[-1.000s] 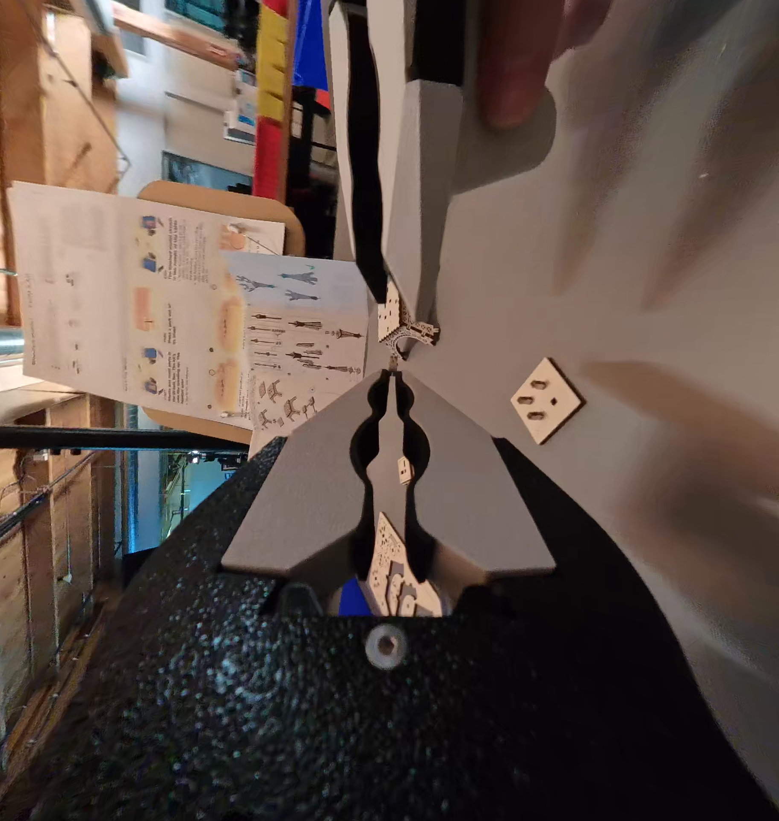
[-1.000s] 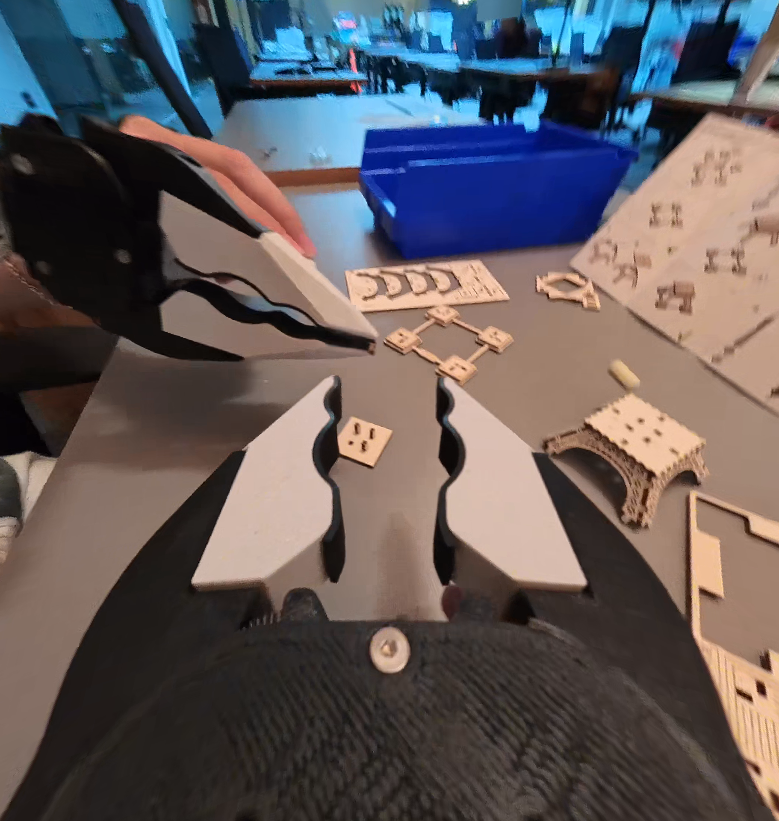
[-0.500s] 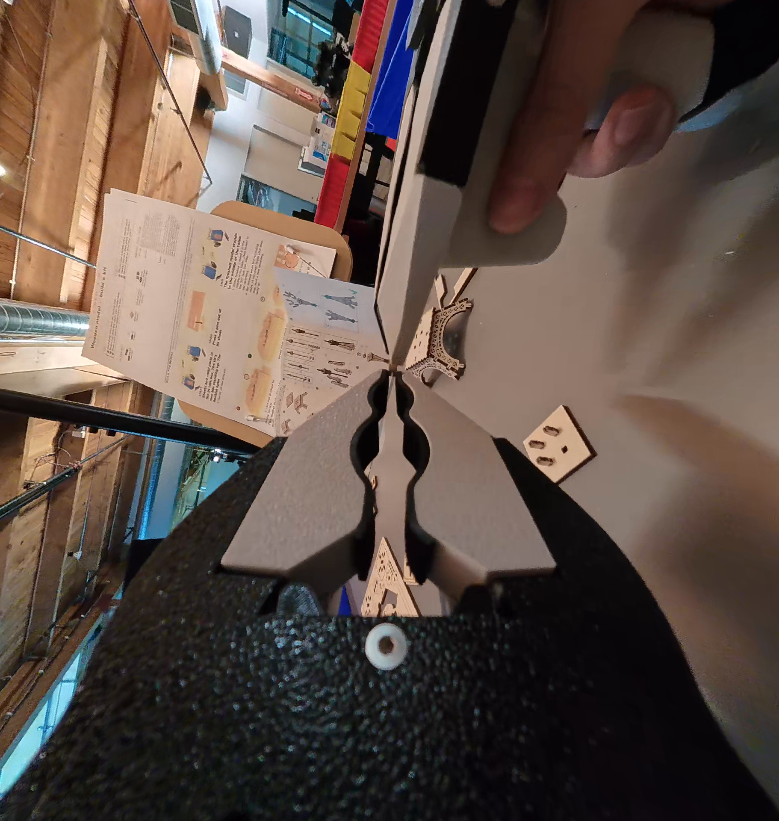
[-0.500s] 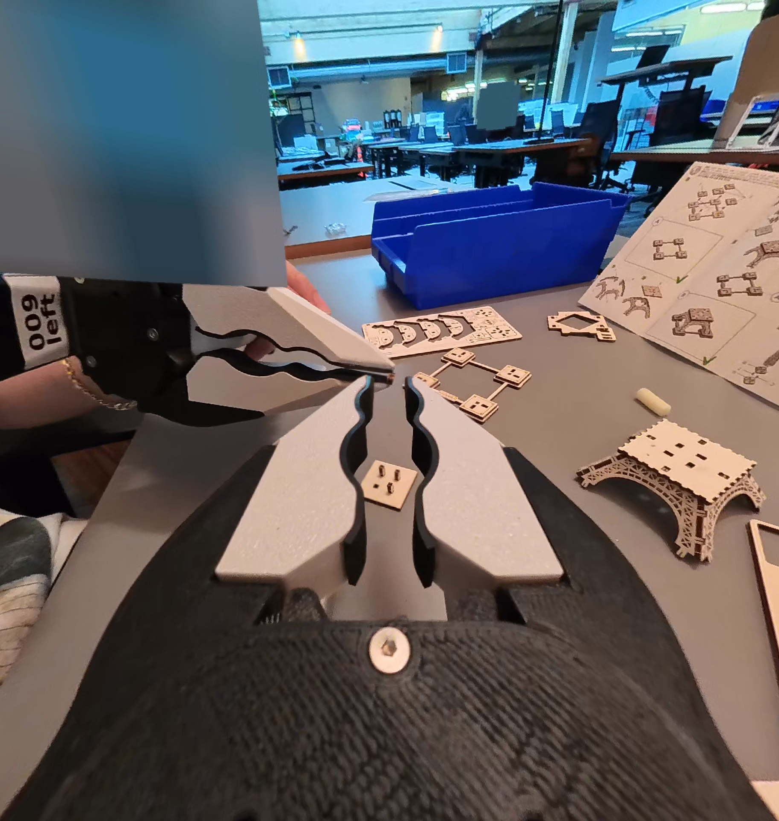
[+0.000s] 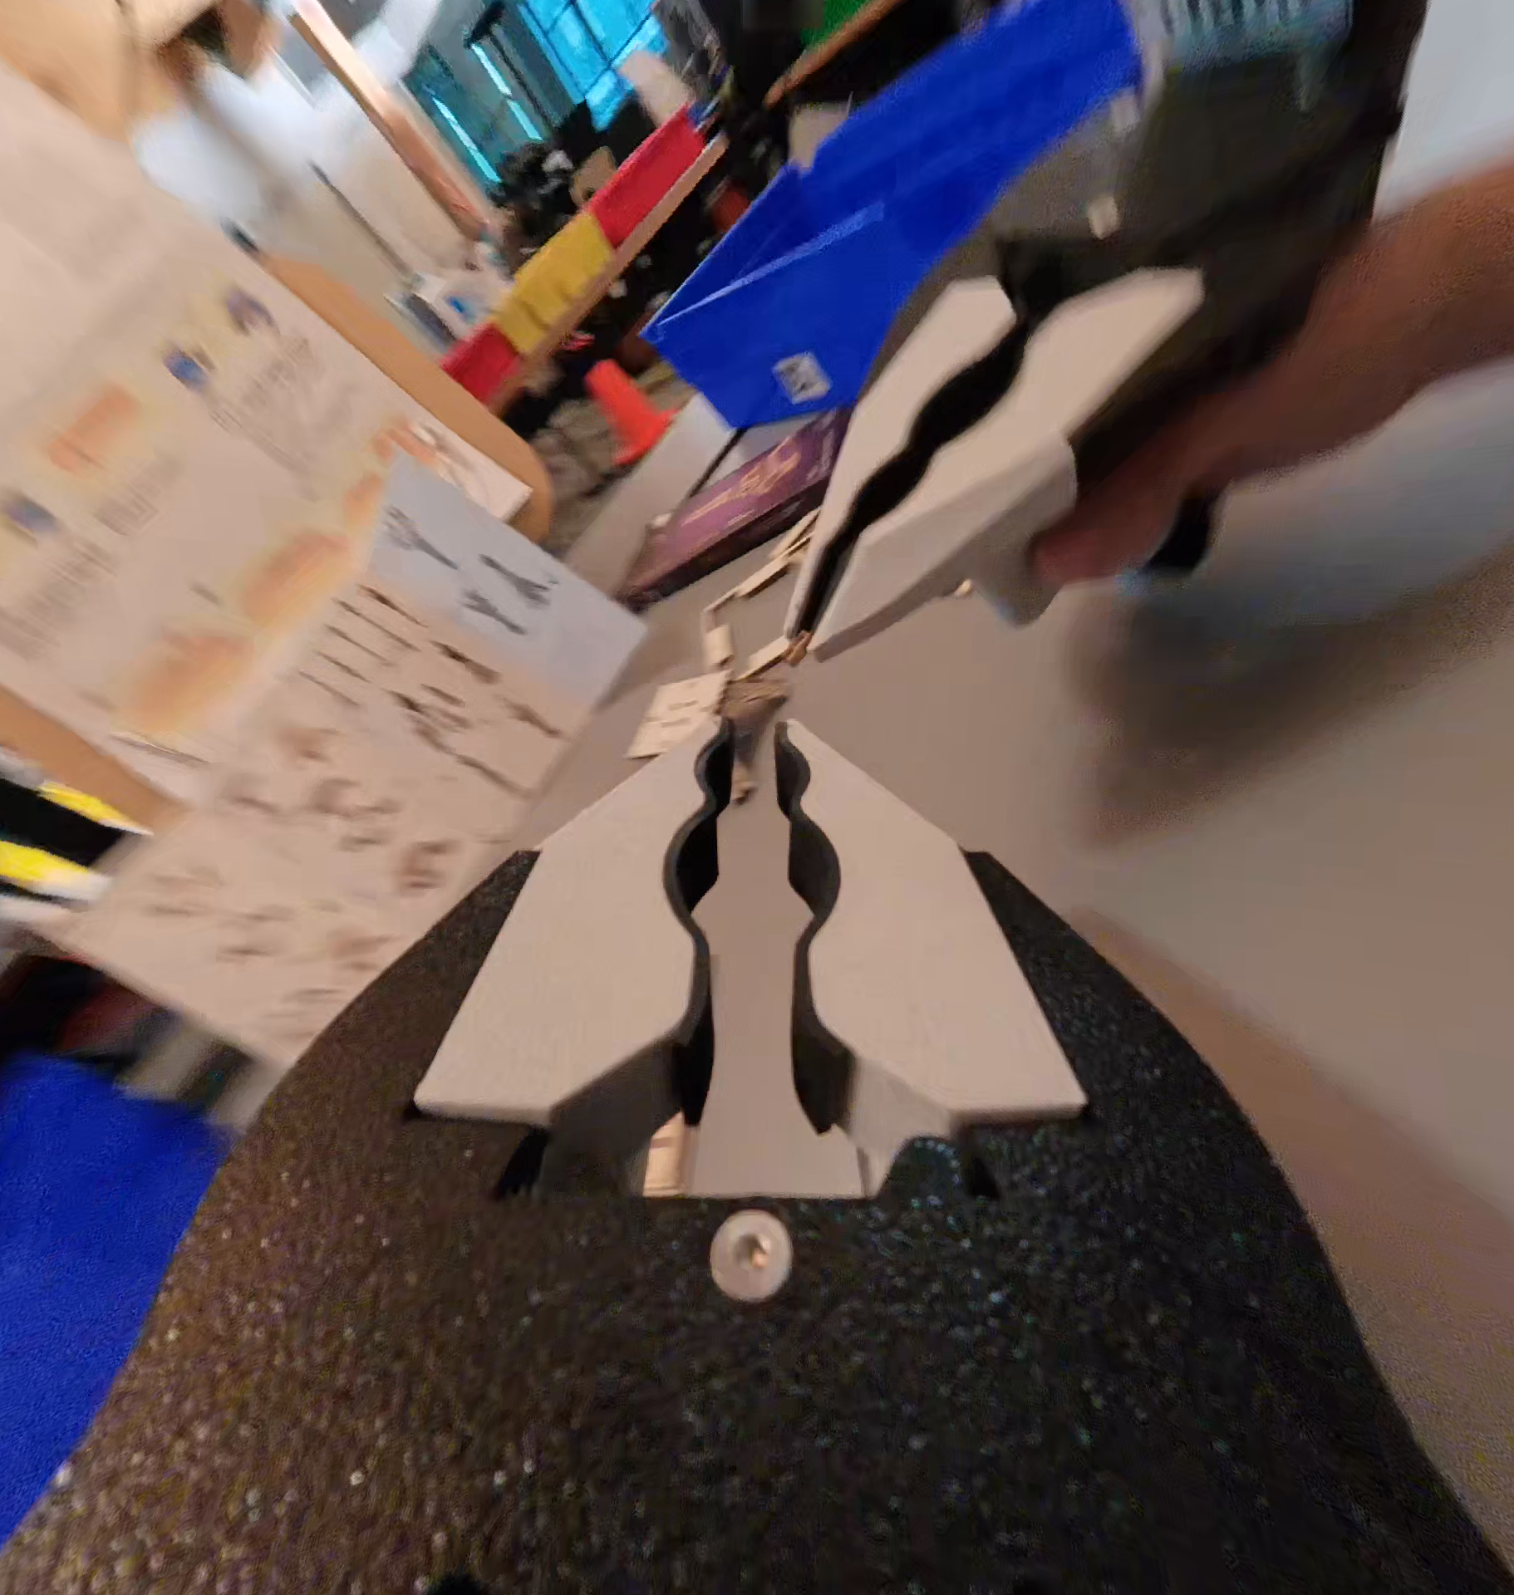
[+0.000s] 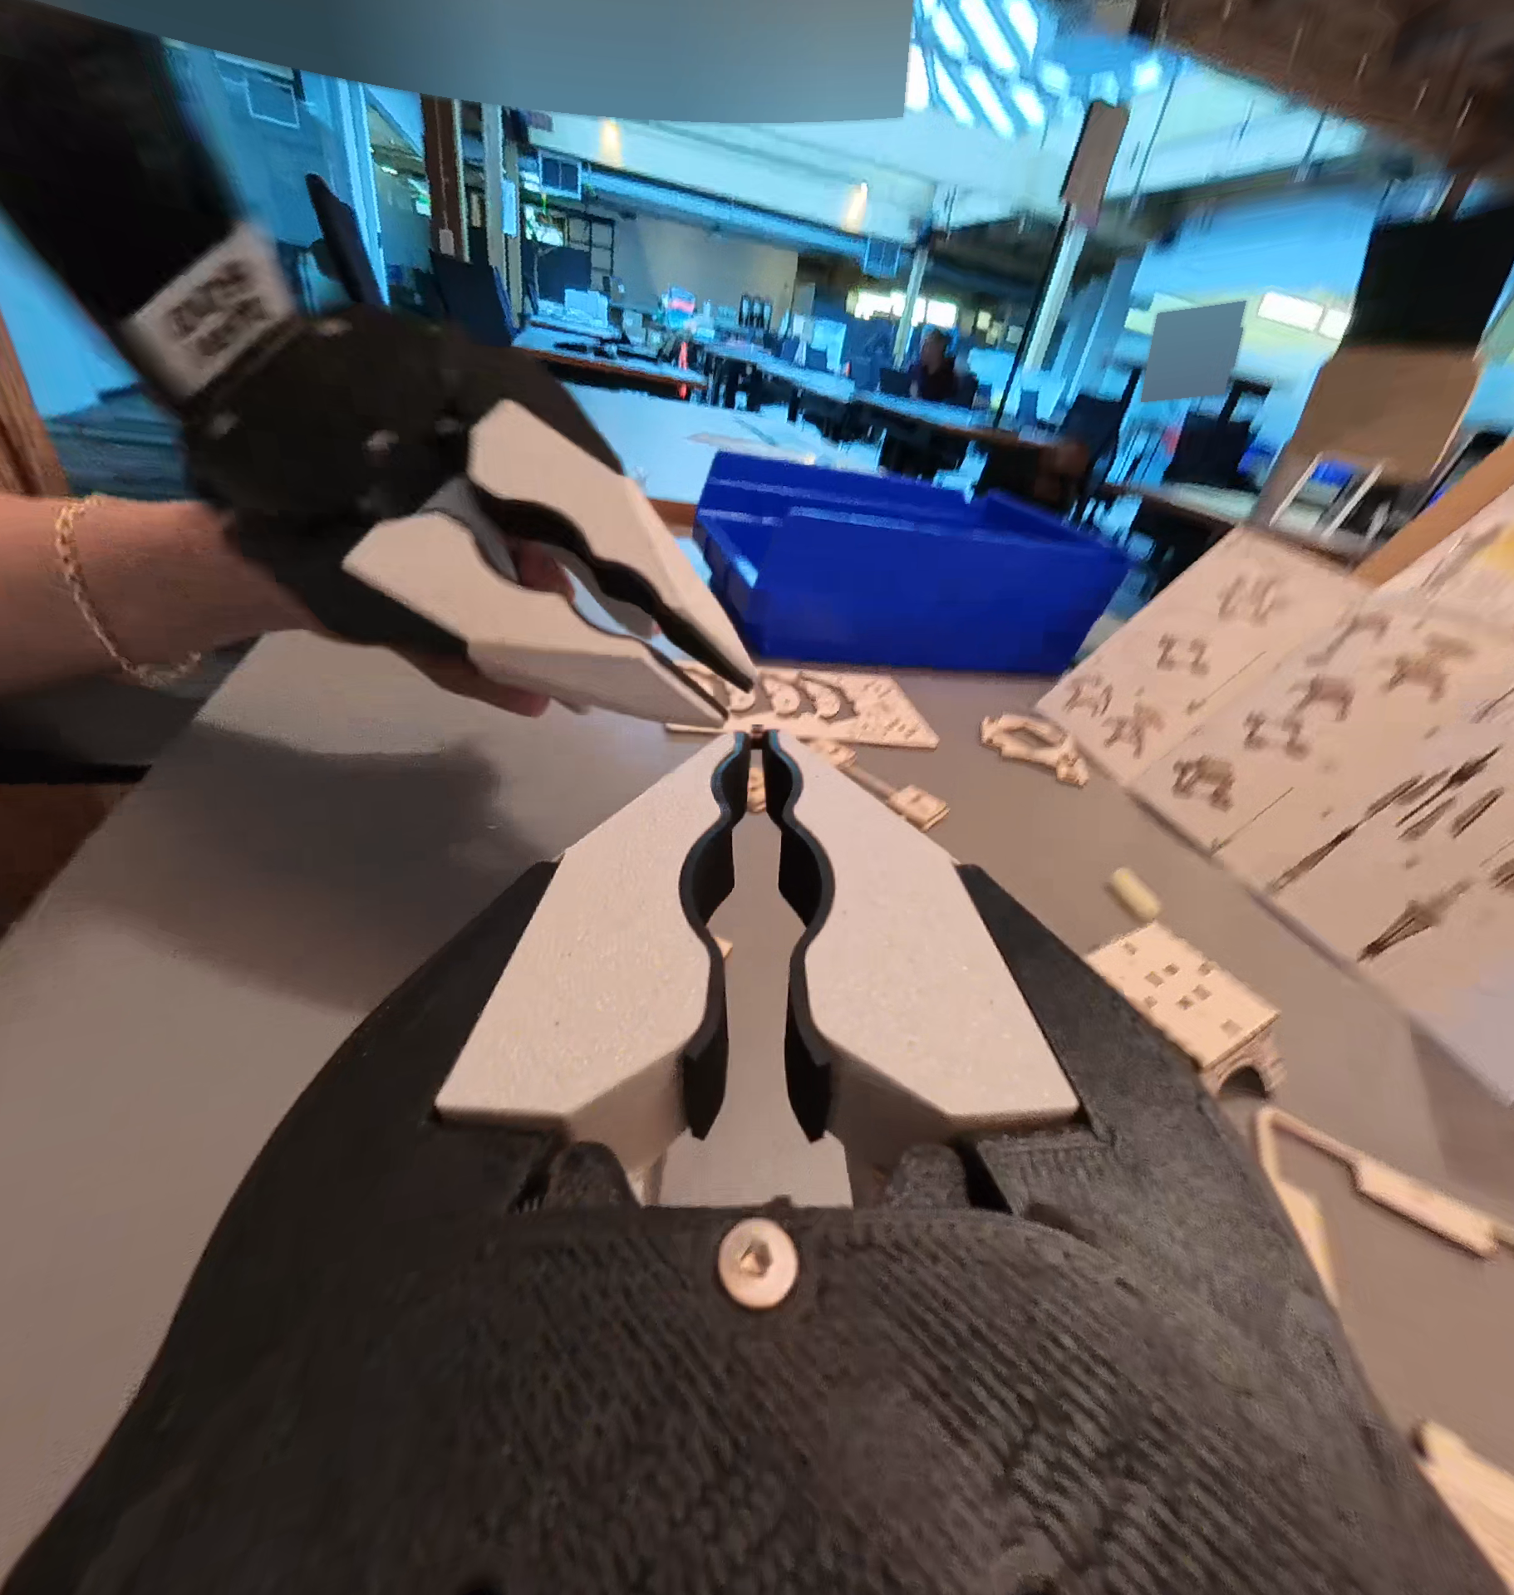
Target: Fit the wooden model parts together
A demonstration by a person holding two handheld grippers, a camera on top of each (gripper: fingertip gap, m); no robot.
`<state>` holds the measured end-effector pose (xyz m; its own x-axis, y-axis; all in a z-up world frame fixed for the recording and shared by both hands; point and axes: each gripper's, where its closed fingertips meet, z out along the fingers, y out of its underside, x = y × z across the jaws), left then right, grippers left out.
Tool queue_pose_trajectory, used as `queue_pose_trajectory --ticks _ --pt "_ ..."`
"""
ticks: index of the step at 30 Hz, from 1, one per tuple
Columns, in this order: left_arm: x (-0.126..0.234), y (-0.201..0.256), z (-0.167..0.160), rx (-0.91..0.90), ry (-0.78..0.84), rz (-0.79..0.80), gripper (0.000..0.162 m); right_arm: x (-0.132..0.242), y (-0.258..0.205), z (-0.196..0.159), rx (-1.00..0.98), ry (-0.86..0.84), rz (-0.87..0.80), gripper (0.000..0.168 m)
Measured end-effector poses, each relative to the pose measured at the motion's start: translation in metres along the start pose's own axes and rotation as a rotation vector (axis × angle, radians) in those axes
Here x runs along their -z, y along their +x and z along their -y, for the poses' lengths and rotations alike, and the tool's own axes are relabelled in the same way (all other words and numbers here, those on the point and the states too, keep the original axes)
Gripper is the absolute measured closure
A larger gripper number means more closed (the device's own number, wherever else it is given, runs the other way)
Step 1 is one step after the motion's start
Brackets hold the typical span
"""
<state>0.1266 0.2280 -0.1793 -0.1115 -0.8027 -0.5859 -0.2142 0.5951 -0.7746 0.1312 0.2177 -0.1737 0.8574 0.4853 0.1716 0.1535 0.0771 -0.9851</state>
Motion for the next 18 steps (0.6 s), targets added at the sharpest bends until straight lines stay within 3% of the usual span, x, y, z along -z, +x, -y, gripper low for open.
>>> queue_pose_trajectory --ticks 4,9,11,18 --pt "0.014 -0.002 0.022 0.577 0.187 -0.295 0.150 0.007 -0.005 0.018 0.181 0.125 -0.010 0.168" --pt "0.021 0.001 0.037 0.892 0.294 -0.521 0.149 0.005 -0.018 0.024 0.289 0.164 0.010 0.168" --pt "0.022 0.005 0.040 0.875 0.309 -0.547 0.149 0.005 -0.024 0.027 0.262 0.180 0.046 0.168" --pt "0.030 0.011 0.046 0.463 0.330 -0.468 0.152 0.010 -0.027 0.034 -0.012 0.244 0.172 0.168"
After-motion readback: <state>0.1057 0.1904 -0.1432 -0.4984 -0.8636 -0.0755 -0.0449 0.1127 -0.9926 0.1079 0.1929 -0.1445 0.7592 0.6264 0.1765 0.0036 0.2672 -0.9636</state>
